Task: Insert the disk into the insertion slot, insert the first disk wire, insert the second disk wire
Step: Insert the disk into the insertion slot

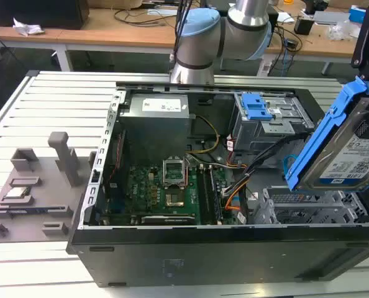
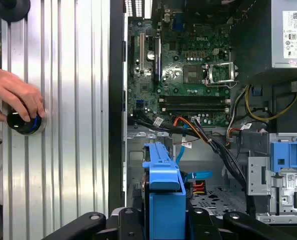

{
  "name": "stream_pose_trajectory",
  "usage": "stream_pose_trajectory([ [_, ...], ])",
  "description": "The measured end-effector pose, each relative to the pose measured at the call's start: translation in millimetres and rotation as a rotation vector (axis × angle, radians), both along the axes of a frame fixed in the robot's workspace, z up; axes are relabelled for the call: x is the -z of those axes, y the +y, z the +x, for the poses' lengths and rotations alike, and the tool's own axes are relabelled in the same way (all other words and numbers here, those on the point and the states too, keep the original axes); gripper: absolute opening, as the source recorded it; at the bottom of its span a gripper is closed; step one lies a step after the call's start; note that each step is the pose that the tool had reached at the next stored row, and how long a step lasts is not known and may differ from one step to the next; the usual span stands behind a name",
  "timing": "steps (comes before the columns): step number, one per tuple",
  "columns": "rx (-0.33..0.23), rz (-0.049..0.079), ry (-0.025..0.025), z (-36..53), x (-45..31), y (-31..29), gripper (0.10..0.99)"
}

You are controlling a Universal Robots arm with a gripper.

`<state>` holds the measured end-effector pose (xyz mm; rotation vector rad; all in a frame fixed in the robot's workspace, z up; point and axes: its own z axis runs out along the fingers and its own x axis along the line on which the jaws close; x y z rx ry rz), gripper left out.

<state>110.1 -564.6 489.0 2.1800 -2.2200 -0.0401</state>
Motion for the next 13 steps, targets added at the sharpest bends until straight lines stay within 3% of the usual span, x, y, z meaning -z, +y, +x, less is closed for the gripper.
stream_pose_trajectory([
  [1,0.000,0.006,-0.0001,-0.8,2.5,0.0,0.365],
  [13,-0.004,0.006,0.0000,-1.5,25.0,1.6,0.365],
])
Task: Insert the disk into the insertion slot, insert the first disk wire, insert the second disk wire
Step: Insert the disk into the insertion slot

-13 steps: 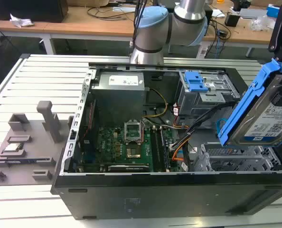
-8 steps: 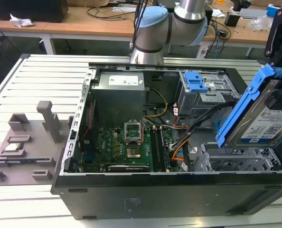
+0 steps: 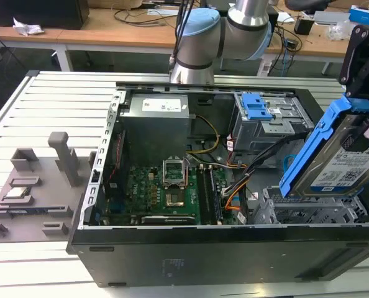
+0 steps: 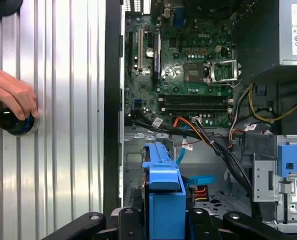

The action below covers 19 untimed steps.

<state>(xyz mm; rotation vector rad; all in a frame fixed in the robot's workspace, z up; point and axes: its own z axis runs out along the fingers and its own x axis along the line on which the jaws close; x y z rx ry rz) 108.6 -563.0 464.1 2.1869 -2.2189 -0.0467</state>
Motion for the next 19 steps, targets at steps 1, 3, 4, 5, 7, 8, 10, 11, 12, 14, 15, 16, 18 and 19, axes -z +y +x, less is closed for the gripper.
stream_pose_trajectory([
  [1,0.000,0.000,-0.0001,0.0,2.9,2.3,0.365],
  [3,0.000,0.000,0.0000,0.0,10.3,6.0,0.365],
  [4,0.000,0.000,0.0000,0.0,12.3,6.8,0.365],
  [5,0.000,0.000,0.0000,0.0,14.1,7.2,0.365],
  [7,0.000,0.000,0.0000,-0.4,16.0,7.3,0.365],
  [8,0.000,0.000,0.0000,-0.4,17.8,7.5,0.365],
  [10,0.000,0.000,0.0000,-0.5,21.7,8.1,0.365],
  [11,0.000,0.000,0.0000,-0.5,22.9,8.3,0.365],
  [12,0.000,0.000,0.0000,-0.5,24.9,8.6,0.365],
  [14,0.000,0.000,0.0000,-0.5,28.6,9.3,0.365],
  [15,0.000,0.000,0.0000,-0.5,32.3,9.4,0.365],
  [16,0.000,0.000,0.0000,-0.5,35.7,9.4,0.365],
  [18,0.000,0.000,0.0001,-0.5,43.6,9.4,0.365],
  [19,0.000,0.000,0.0000,-0.5,46.3,9.4,0.365],
])
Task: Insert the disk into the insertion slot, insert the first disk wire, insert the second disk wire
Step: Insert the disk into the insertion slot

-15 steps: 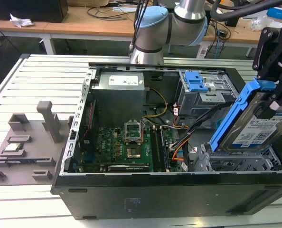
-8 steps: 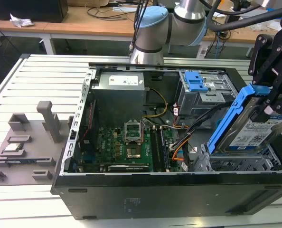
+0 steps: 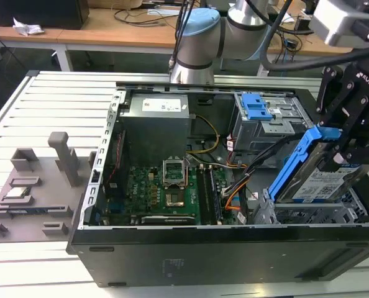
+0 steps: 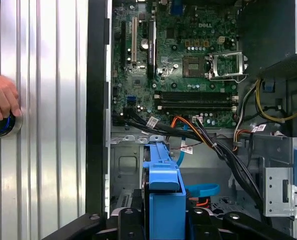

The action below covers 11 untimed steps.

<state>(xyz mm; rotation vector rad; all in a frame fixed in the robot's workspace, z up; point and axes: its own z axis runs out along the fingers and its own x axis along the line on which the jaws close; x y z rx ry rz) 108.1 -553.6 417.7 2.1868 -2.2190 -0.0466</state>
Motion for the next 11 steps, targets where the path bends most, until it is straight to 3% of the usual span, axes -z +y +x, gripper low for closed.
stream_pose_trajectory([
  [7,0.000,0.000,0.0000,0.0,20.9,0.0,0.365],
  [11,0.000,0.000,0.0000,0.0,23.2,0.0,0.365],
])
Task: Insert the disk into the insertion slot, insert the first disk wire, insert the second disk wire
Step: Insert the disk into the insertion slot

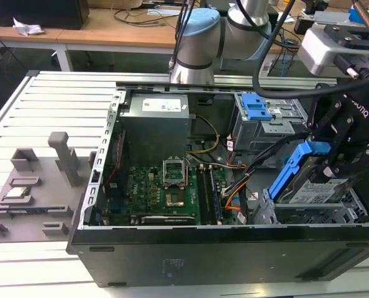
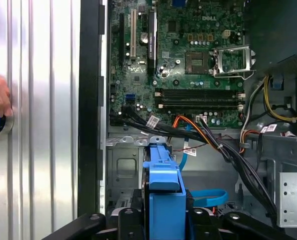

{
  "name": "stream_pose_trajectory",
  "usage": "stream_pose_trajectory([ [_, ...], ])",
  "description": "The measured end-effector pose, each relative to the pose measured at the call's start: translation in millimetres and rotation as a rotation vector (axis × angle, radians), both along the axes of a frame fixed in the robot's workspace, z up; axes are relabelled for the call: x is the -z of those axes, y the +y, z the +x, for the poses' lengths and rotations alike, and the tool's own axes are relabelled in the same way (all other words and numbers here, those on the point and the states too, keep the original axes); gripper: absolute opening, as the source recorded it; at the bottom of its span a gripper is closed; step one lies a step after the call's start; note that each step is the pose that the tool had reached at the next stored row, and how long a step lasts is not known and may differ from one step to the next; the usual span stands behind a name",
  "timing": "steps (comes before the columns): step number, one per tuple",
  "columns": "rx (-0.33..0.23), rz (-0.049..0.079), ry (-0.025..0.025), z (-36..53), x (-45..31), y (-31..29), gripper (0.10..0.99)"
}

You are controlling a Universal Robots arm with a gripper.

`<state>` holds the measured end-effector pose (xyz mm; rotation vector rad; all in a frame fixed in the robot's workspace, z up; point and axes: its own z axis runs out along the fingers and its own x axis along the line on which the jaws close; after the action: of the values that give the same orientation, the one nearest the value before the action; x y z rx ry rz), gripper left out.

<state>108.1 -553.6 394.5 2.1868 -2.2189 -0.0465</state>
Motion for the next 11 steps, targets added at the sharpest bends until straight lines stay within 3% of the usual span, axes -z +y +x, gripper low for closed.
stream_pose_trajectory([
  [2,0.000,0.000,0.0000,0.0,0.3,0.0,0.376],
  [3,0.000,0.000,0.0000,0.0,0.5,0.0,0.439],
  [4,0.000,0.000,-0.0001,0.0,0.7,0.0,0.424],
  [5,0.000,0.000,0.0000,0.0,1.0,0.0,0.294],
  [6,0.000,0.000,0.0000,0.0,1.1,0.0,0.235],
  [7,0.000,0.000,0.0000,0.0,1.2,0.0,0.235],
  [9,0.000,0.000,0.0000,0.0,1.4,0.0,0.106],
  [11,0.000,0.000,0.0000,0.0,1.6,0.0,0.106],
])
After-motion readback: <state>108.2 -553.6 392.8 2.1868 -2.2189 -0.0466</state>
